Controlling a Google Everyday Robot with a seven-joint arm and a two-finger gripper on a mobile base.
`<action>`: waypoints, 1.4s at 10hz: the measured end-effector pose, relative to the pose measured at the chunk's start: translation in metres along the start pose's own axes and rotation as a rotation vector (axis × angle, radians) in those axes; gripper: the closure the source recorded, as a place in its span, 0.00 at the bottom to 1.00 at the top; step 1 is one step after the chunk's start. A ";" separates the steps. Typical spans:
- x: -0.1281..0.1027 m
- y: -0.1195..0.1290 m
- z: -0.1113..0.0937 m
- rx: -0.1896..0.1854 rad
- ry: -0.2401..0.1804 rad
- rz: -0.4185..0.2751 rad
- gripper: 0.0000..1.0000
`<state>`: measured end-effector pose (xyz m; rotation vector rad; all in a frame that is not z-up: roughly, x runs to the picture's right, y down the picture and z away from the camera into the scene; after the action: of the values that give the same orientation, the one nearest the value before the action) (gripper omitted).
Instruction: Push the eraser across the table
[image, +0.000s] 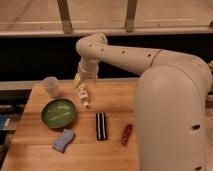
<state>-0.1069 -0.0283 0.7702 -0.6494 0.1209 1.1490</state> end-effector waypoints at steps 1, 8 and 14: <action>0.000 0.000 0.000 0.000 0.000 0.000 0.36; 0.001 -0.006 0.002 0.024 0.006 0.005 0.36; 0.059 -0.073 0.008 0.086 0.050 0.157 0.36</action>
<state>-0.0201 0.0053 0.7824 -0.6003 0.2662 1.2713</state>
